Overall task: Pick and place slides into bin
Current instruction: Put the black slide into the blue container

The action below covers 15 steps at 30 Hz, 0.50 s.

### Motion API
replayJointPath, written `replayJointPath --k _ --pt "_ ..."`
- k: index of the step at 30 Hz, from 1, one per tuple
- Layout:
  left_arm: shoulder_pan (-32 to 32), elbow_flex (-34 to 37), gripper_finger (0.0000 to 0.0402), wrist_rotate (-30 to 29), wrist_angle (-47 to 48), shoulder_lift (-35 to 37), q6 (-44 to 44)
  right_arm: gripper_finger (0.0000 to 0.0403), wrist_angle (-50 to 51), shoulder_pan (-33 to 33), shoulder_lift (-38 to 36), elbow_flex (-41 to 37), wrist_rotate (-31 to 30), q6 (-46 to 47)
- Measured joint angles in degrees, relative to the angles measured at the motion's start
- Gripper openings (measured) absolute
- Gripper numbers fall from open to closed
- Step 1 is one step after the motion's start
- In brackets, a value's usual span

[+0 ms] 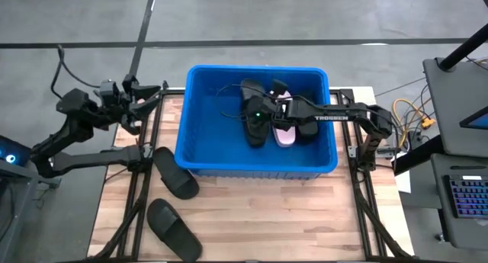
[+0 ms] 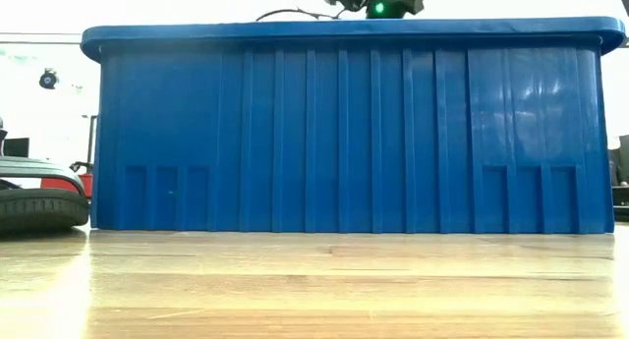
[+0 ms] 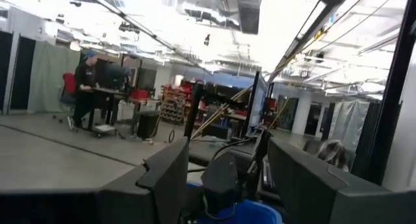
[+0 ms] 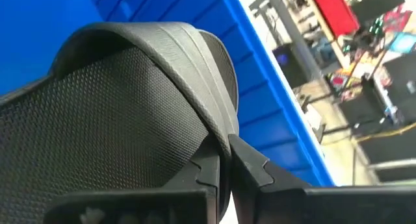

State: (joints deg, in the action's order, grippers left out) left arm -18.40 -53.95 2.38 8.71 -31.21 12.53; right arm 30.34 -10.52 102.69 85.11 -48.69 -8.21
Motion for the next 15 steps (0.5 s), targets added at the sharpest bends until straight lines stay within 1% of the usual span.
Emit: replayJointPath --k 2,4,15 --pt "0.0 0.0 0.0196 0.0 0.2 0.0 0.0 0.0009 -3.0 -0.2 0.6 -1.0 0.0 -2.7" --pt "0.0 0.0 0.0196 -0.1 0.5 0.0 0.0 0.0009 -3.0 -0.6 1.6 -1.1 0.0 -4.0" --pt "0.0 0.2 0.0196 -0.4 1.3 0.6 0.3 0.0009 -4.0 -2.6 9.2 -1.1 0.1 -4.2"
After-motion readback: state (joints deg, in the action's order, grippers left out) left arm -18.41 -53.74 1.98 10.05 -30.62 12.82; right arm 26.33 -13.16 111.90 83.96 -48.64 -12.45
